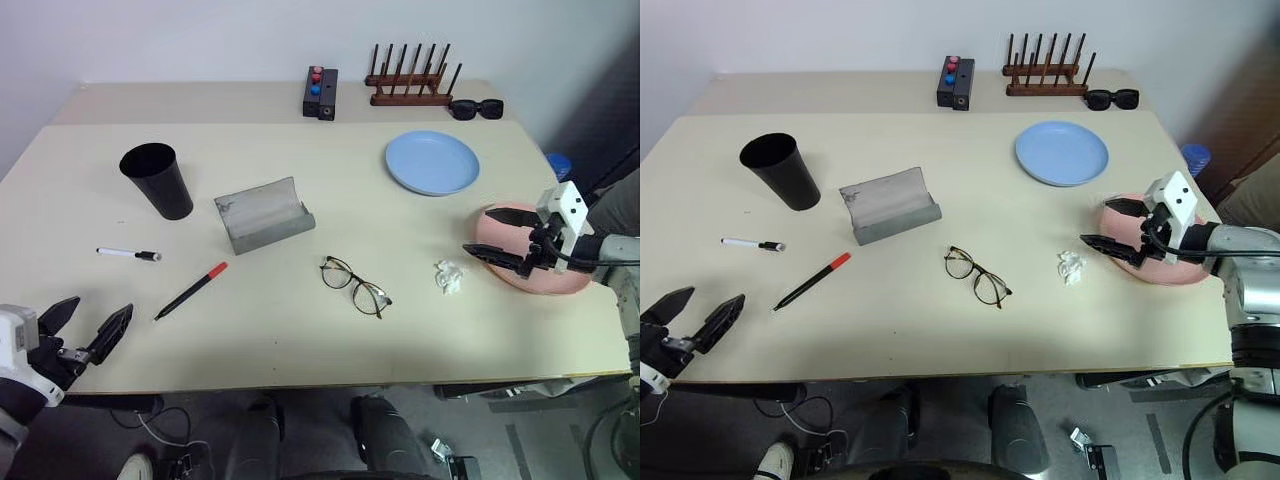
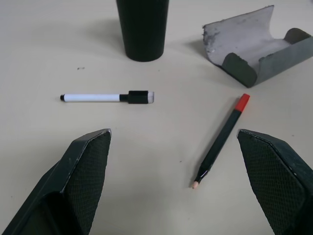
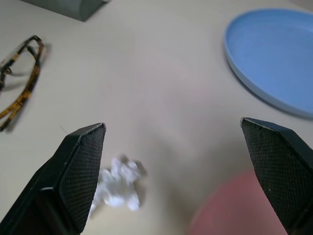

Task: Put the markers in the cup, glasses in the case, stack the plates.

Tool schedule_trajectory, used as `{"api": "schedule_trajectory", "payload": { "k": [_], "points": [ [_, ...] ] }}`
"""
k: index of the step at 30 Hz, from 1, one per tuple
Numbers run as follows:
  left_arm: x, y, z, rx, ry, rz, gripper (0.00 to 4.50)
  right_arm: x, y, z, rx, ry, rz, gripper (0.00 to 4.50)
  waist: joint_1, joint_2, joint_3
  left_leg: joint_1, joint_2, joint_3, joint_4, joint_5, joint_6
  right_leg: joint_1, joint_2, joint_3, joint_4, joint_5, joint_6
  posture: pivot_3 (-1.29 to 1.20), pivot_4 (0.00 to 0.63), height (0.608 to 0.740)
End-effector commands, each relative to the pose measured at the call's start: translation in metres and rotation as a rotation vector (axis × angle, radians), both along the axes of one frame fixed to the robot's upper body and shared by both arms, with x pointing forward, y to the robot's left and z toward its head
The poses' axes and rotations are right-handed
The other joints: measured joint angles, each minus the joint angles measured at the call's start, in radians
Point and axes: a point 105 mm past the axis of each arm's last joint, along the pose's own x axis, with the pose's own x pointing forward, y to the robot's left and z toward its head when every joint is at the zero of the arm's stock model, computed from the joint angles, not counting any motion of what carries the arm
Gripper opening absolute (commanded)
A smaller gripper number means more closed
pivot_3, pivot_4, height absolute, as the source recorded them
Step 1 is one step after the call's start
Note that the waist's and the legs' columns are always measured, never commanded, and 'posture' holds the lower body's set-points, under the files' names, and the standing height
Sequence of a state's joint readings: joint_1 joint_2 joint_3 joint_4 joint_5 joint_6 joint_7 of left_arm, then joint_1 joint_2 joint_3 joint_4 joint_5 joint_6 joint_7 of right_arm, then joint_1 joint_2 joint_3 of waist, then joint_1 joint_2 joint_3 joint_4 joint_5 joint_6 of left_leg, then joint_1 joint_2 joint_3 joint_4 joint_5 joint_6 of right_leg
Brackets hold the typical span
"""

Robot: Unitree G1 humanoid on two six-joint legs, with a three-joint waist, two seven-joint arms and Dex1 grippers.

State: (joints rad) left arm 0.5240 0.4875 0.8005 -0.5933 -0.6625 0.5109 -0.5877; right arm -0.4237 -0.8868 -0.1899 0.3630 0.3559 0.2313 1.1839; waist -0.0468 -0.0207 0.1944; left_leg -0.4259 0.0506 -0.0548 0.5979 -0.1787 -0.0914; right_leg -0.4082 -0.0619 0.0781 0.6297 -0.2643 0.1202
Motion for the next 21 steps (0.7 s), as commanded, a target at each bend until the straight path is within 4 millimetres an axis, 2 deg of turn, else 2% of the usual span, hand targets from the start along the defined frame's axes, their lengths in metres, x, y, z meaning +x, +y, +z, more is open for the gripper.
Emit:
{"api": "schedule_trajectory", "payload": {
  "k": [1,10,14,21],
  "points": [
    [-0.006,0.004,0.013,0.047,-0.049,0.022,4.22,0.005,-0.005,0.018,-0.007,-0.065,0.001,4.5,-0.003,0.0,0.0,0.0,0.0,0.0,0.0,0.0,0.0,0.0,0.0,0.0,0.0,0.0,0.0,0.0,0.15,0.74],
    [-0.003,0.003,0.015,0.043,-0.068,0.02,4.22,0.016,0.006,0.024,0.02,-0.096,0.034,4.5,-0.013,0.0,0.0,0.0,0.0,0.0,0.0,0.0,0.0,0.0,0.0,0.0,0.0,0.0,0.0,0.0,0.15,0.74],
    [0.001,0.001,0.016,0.038,-0.073,0.0,4.22,0.011,0.012,0.032,0.06,-0.097,0.068,4.5,-0.014,0.0,0.0,0.0,0.0,0.0,0.0,0.0,0.0,0.0,0.0,0.0,0.0,0.0,0.0,0.0,0.15,0.74],
    [0.001,0.002,0.016,0.036,-0.065,-0.01,4.22,0.004,0.011,0.03,0.051,-0.084,0.074,4.5,-0.014,0.0,0.0,0.0,0.0,0.0,0.0,0.0,0.0,0.0,0.0,0.0,0.0,0.0,0.0,0.0,0.15,0.74]
  ]
}}
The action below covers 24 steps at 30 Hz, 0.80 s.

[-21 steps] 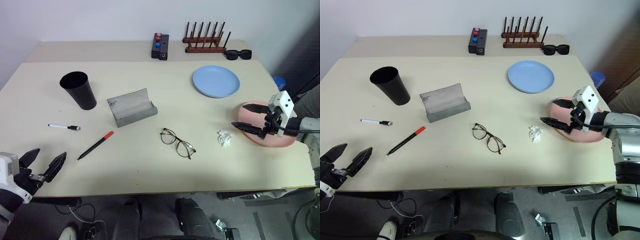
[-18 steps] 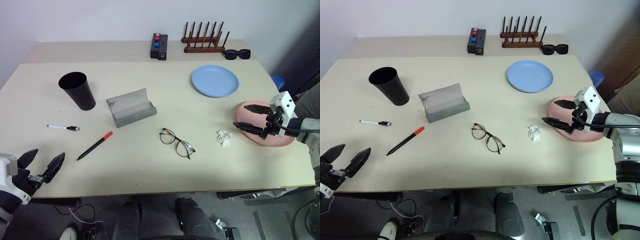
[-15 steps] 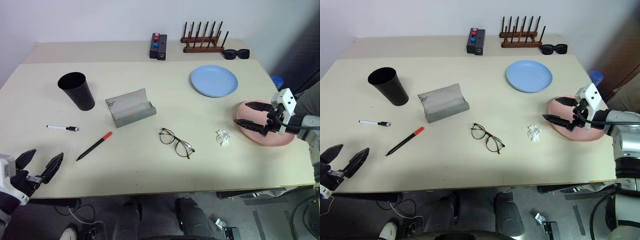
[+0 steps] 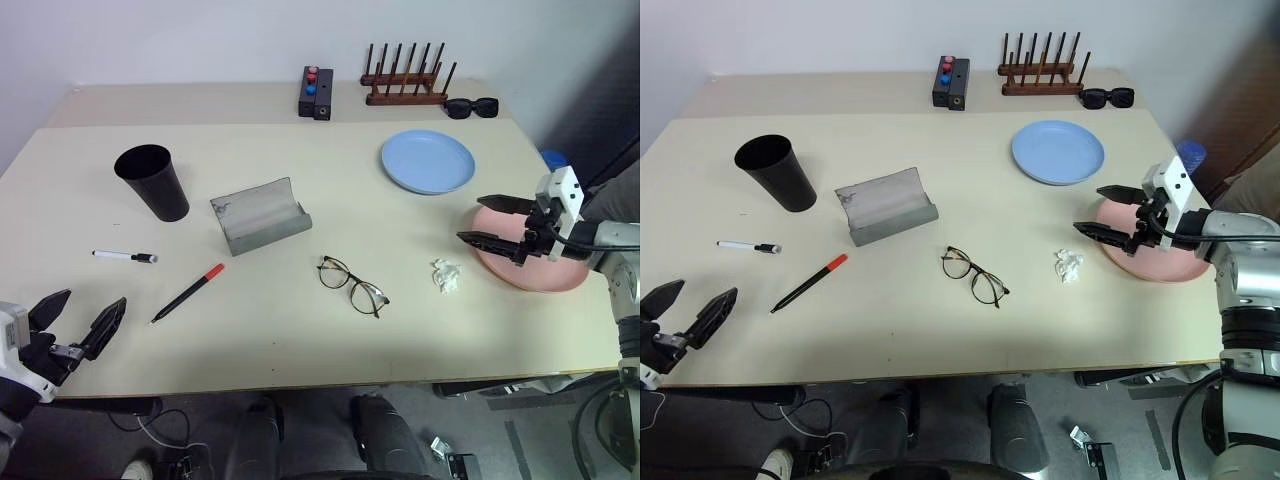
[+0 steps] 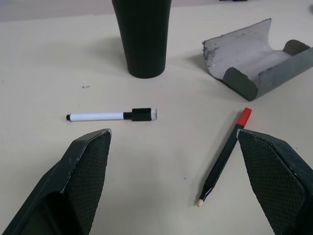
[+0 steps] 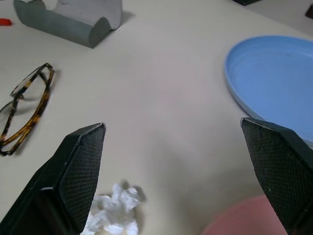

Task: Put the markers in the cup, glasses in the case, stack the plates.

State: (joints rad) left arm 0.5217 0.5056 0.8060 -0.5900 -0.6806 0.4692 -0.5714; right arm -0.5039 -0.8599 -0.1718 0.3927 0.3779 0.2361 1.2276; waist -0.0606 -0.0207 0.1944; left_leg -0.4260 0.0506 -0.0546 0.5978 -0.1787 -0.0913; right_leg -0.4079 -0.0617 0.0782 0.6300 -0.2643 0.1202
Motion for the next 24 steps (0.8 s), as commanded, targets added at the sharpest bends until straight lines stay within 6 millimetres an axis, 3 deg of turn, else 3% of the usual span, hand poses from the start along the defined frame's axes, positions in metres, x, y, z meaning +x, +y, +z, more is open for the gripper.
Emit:
{"api": "schedule_trajectory", "payload": {
  "k": [1,7,11,16,20,24],
  "points": [
    [0.0,-0.001,0.006,0.014,-0.016,-0.016,4.22,-0.006,-0.004,0.016,-0.001,-0.056,0.002,4.5,0.0,0.0,0.0,0.0,0.0,0.0,0.0,0.0,0.0,0.0,0.0,0.0,0.0,0.0,0.0,0.0,0.15,0.74],
    [0.006,-0.009,0.004,0.02,0.023,-0.068,4.22,-0.017,0.003,0.016,0.0,-0.059,0.02,4.5,0.0,0.0,0.0,0.0,0.0,0.0,0.0,0.0,0.0,0.0,0.0,0.0,0.0,0.0,0.0,0.0,0.15,0.74],
    [0.015,-0.014,0.004,0.027,0.067,-0.099,4.22,-0.02,0.019,0.019,0.013,-0.071,0.047,4.5,-0.003,0.0,0.0,0.0,0.0,0.0,0.0,0.0,0.0,0.0,0.0,0.0,0.0,0.0,0.0,0.0,0.15,0.74],
    [0.03,-0.036,-0.001,0.05,0.167,-0.193,4.37,-0.024,0.054,0.018,0.05,-0.068,0.122,4.5,-0.005,0.0,0.0,0.0,0.0,0.0,0.0,0.0,0.0,0.0,0.0,0.0,0.001,0.0,0.0,0.0,0.15,0.74],
    [0.05,-0.053,-0.01,0.148,0.26,-0.252,4.37,-0.038,0.096,0.005,0.047,-0.054,0.235,4.5,0.001,0.0,0.0,0.0,0.0,-0.001,0.0,0.0,0.0,0.0,0.001,0.0,0.001,0.0,0.0,0.0,0.15,0.74],
    [0.065,-0.055,-0.023,0.2,0.35,-0.259,4.37,-0.053,0.132,-0.005,0.071,-0.049,0.309,4.5,0.004,0.0,0.0,0.0,0.0,-0.001,0.0,0.0,0.0,0.0,0.002,0.0,0.002,0.0,0.0,0.0,0.15,0.74]
  ]
}}
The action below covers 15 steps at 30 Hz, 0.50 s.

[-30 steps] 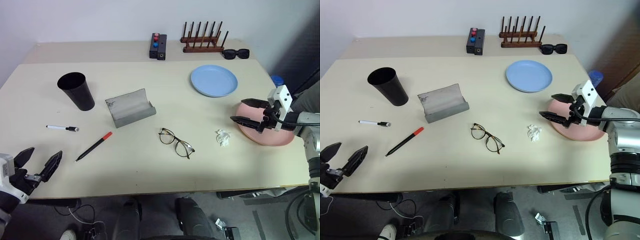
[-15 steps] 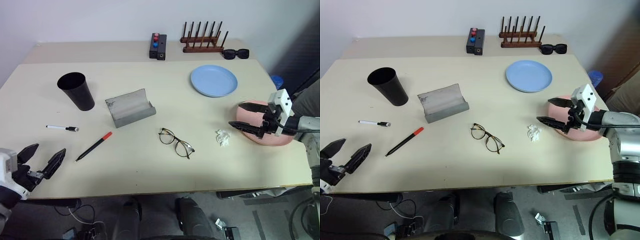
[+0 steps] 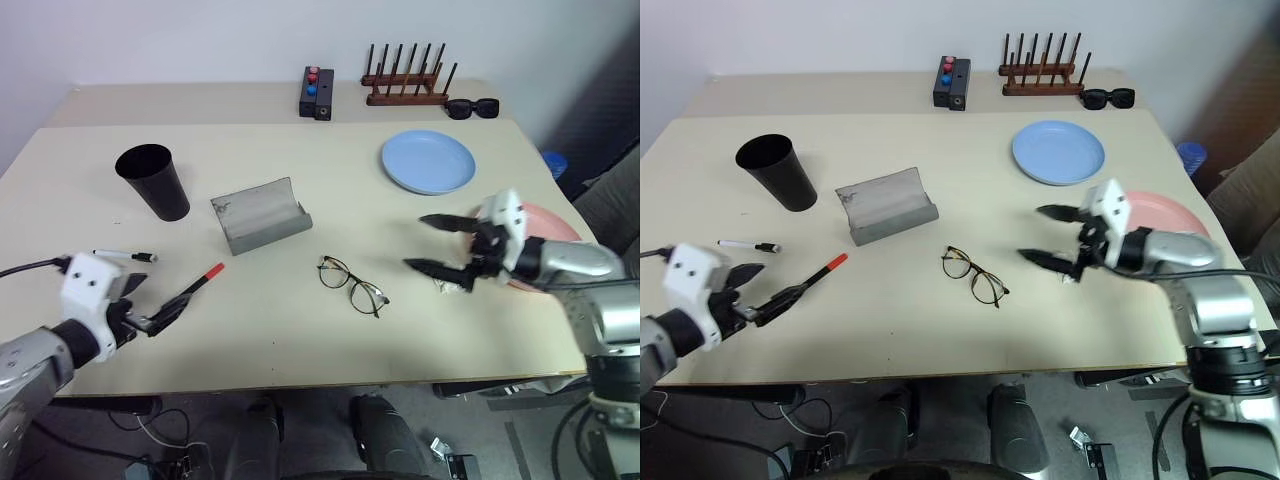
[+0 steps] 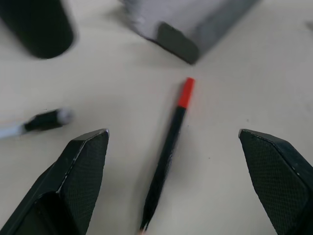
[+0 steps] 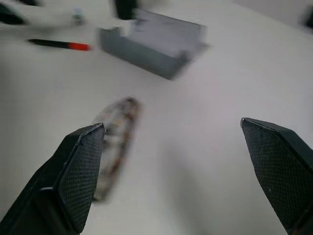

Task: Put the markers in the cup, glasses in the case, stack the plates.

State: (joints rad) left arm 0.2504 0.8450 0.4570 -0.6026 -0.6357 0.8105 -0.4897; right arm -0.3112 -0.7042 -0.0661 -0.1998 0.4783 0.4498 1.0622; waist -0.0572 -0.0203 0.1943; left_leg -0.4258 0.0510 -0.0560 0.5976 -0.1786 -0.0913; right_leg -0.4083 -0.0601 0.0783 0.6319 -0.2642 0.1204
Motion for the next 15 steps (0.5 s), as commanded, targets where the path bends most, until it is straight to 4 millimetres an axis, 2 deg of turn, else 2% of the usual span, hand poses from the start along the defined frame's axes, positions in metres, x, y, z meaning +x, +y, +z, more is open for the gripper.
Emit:
{"api": "schedule_trajectory", "payload": {
  "k": [1,9,15],
  "points": [
    [0.012,-0.001,-0.009,0.04,0.055,0.012,4.37,-0.013,0.027,0.003,0.02,-0.038,0.058,4.5,0.002,0.0,0.0,0.0,0.0,0.0,0.0,0.0,0.0,0.0,0.0,0.0,0.0,0.0,0.0,0.0,0.15,0.74],
    [0.029,-0.006,-0.022,0.005,0.24,0.043,4.37,-0.028,0.046,-0.009,0.011,-0.039,0.113,4.5,0.015,-0.001,0.0,0.0,0.0,-0.002,0.0,0.0,0.0,0.001,0.001,-0.001,0.001,0.0,0.0,0.0,0.15,0.74],
    [0.023,-0.01,-0.026,0.045,0.346,0.005,4.37,-0.033,0.048,-0.018,0.013,-0.027,0.121,4.5,0.012,-0.001,0.0,0.0,0.0,-0.002,0.0,0.0,0.0,0.001,0.001,-0.001,0.0,0.0,0.0,0.0,0.15,0.74]
  ]
}}
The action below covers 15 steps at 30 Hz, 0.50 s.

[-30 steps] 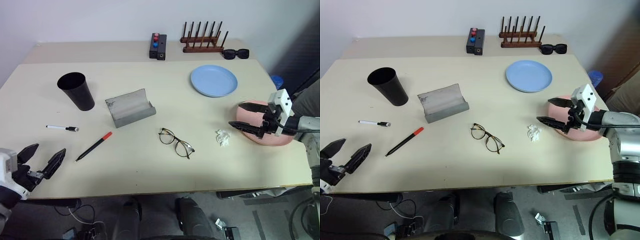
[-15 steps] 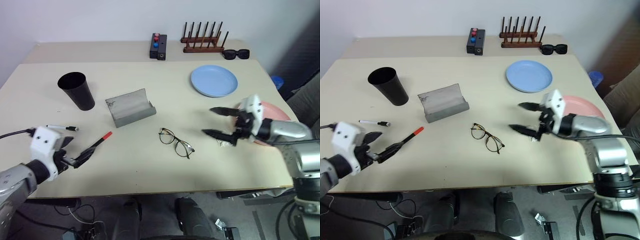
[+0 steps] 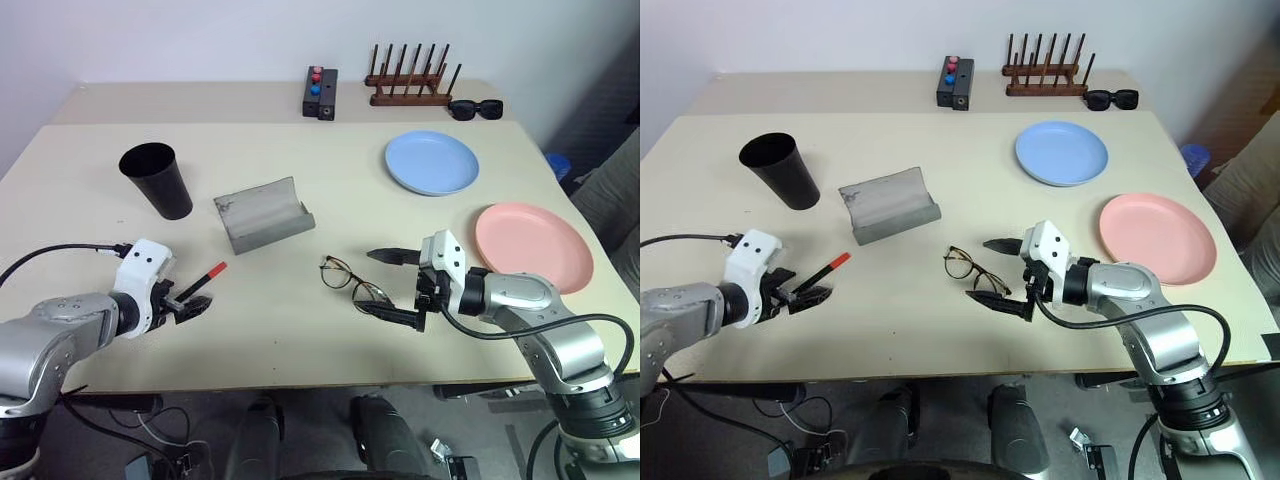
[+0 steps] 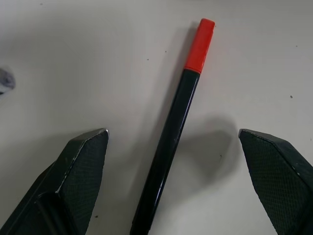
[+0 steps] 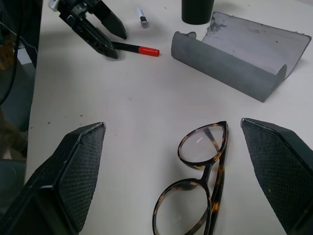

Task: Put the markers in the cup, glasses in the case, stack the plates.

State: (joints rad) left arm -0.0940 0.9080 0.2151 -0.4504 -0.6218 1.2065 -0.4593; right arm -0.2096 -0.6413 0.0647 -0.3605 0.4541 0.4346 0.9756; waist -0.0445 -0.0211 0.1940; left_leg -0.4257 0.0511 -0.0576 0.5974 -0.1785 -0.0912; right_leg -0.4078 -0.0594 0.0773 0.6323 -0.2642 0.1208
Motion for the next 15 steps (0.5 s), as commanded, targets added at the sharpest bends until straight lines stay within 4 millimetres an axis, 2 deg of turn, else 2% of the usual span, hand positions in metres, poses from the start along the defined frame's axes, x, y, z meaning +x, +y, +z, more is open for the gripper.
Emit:
{"api": "schedule_trajectory", "payload": {
  "k": [1,3,4,6,13,15],
  "points": [
    [-0.005,-0.002,-0.001,0.005,0.048,-0.029,4.37,-0.007,0.006,0.004,0.014,-0.04,0.029,4.5,-0.001,0.0,0.0,0.0,0.0,0.0,0.0,0.0,0.0,0.0,0.0,0.0,0.0,0.0,0.0,0.0,0.15,0.74],
    [-0.008,-0.002,-0.002,0.008,0.071,-0.041,4.37,-0.007,0.008,0.002,0.018,-0.039,0.033,4.5,-0.001,0.0,0.0,0.0,0.0,0.0,0.0,0.0,0.0,0.0,0.0,0.0,0.0,0.0,0.0,0.0,0.15,0.74],
    [-0.01,-0.001,-0.004,0.016,0.088,-0.043,4.14,-0.007,0.009,0.002,0.02,-0.041,0.035,4.5,-0.001,0.0,0.0,0.0,0.0,0.0,0.0,0.0,0.0,0.0,0.0,0.0,0.0,0.0,0.0,0.0,0.15,0.74],
    [-0.013,0.002,-0.008,0.037,0.113,-0.044,3.49,-0.007,0.01,0.002,0.025,-0.046,0.036,4.5,0.0,0.0,0.0,0.0,0.0,0.0,0.0,0.0,0.0,0.0,0.0,0.0,0.0,0.0,0.0,0.0,0.15,0.74],
    [-0.016,0.012,-0.007,0.054,0.11,-0.026,0.05,-0.007,0.012,0.005,0.026,-0.051,0.047,4.5,0.0,0.0,0.0,0.0,0.0,0.0,0.0,0.0,0.0,0.0,0.0,0.0,0.0,0.0,0.0,0.0,0.15,0.74],
    [-0.013,0.012,-0.002,0.052,0.077,-0.02,0.05,-0.006,0.014,0.009,0.03,-0.057,0.061,4.5,0.0,0.0,0.0,0.0,0.0,0.0,0.0,0.0,0.0,0.0,0.0,0.0,0.0,0.0,0.0,0.0,0.15,0.74]
  ]
}}
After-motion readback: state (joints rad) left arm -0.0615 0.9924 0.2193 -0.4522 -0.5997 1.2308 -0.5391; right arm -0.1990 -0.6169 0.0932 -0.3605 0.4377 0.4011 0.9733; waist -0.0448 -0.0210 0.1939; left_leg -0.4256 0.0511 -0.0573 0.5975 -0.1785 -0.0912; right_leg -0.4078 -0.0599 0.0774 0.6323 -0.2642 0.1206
